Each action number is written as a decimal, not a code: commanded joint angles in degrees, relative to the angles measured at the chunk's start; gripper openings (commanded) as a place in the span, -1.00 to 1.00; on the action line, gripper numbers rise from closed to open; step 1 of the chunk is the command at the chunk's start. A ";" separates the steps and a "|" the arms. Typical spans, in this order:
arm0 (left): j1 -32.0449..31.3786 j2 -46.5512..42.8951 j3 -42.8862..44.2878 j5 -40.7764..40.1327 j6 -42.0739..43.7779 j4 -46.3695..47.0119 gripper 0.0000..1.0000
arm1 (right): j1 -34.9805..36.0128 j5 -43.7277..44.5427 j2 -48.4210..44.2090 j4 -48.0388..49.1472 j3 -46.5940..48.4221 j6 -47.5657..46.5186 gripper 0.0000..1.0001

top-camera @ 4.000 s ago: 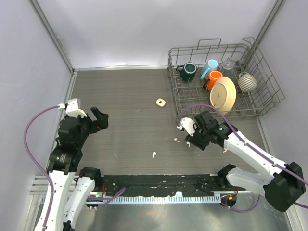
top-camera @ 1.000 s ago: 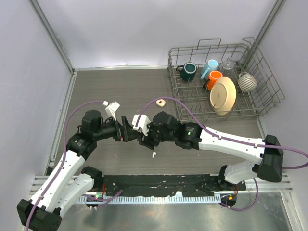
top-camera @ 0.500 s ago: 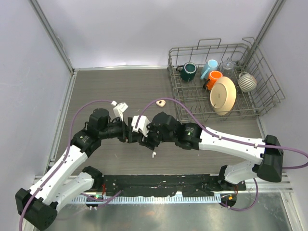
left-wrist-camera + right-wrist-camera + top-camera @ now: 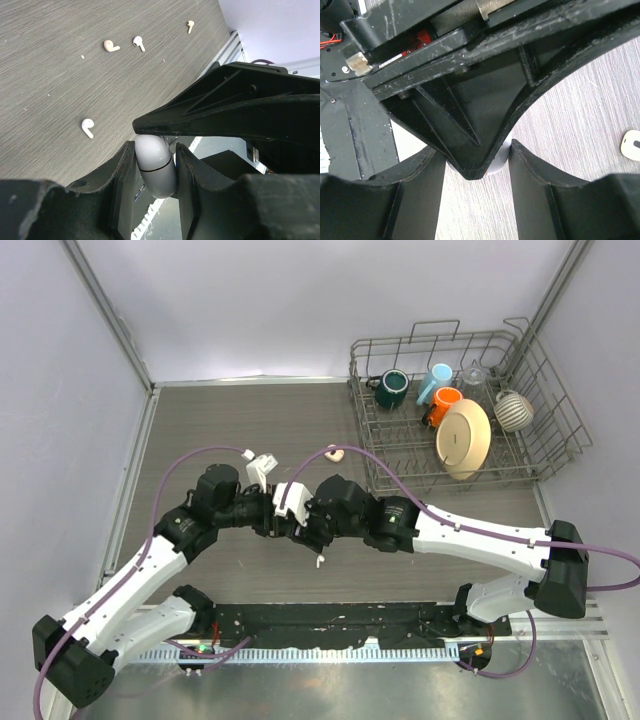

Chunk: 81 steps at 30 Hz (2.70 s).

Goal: Insert the wireless bluetooth earbuds into the charging case
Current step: Pick up the charging case at the center of the board.

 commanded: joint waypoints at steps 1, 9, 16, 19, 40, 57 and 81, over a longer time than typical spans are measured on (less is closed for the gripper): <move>-1.79 0.23 2.15 0.80 1.23 0.27 -0.59 | -0.01 2.04 -1.42 5.49 1.30 -0.57 -0.98; -1.88 -1.78 2.24 -3.76 2.46 1.23 -0.99 | 0.08 4.41 -3.26 9.44 -1.24 3.03 -0.06; -1.88 -7.14 0.57 -13.86 3.51 4.05 -1.00 | 0.08 7.66 -7.21 13.04 -5.19 9.62 0.44; -1.88 -9.86 0.48 -18.44 4.83 4.40 -1.00 | 0.08 10.29 -11.60 17.60 -9.41 13.49 0.48; -1.88 -1.18 15.59 -40.07 0.54 -9.39 -0.99 | -5.63 26.13 -17.33 3.64 -2.92 51.04 0.93; -1.88 -15.30 7.97 -48.68 -0.90 -5.90 -1.00 | -6.69 21.12 -15.31 9.10 -3.19 49.52 0.93; -1.88 -26.13 -11.98 -21.79 12.38 26.35 -0.97 | -12.93 -0.77 -11.88 25.88 -12.15 72.81 0.79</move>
